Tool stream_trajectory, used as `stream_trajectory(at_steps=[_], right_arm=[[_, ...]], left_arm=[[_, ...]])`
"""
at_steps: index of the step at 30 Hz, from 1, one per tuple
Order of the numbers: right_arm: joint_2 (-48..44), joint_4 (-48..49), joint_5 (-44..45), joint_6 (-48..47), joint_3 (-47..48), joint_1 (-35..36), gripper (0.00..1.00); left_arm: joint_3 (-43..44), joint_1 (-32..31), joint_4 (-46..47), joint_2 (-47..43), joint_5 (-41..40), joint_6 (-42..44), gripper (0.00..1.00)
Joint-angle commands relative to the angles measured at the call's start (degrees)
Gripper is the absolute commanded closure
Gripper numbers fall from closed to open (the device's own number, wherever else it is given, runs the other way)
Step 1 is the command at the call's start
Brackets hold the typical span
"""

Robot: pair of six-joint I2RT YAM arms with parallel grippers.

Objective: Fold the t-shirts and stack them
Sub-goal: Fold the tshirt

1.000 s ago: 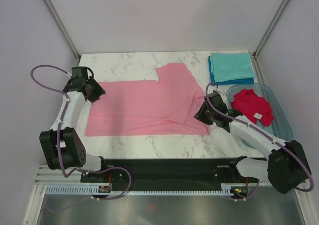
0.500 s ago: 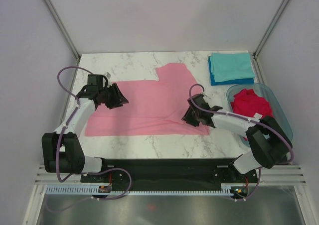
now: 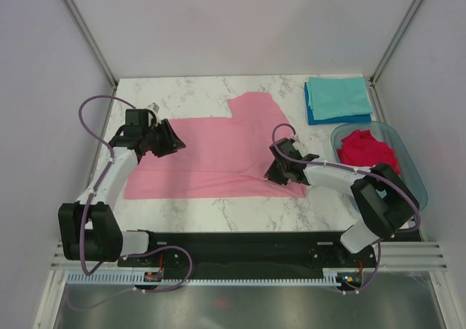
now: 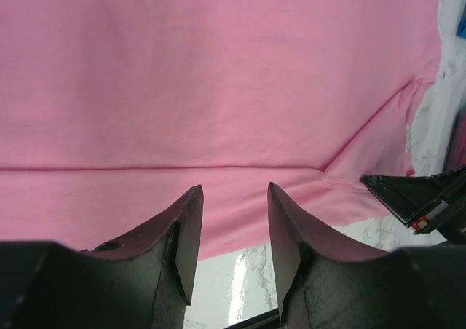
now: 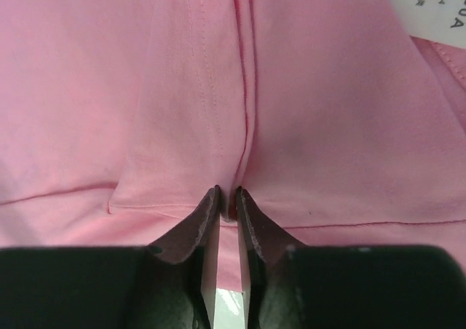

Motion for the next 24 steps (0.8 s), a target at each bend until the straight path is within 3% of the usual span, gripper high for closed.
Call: stream_trajectory(at_steps=[1, 9, 24], right_arm=[[0.03, 1.53, 2.29, -0.12, 2.43, 0.24, 0.79], [0.46, 4.77, 1.15, -2.41, 3.83, 0.24, 0.99], [10.39, 14.97, -3.77, -12.08, 14.38, 0.24, 1.0]], left_arm=[[-0.13, -0.11, 1.64, -4.05, -4.19, 1.74, 0.52], [-0.66, -0.11, 1.64, -4.93, -5.6, 1.57, 0.52], [-0.84, -0.11, 1.64, -4.66, -6.39, 1.57, 0.51]])
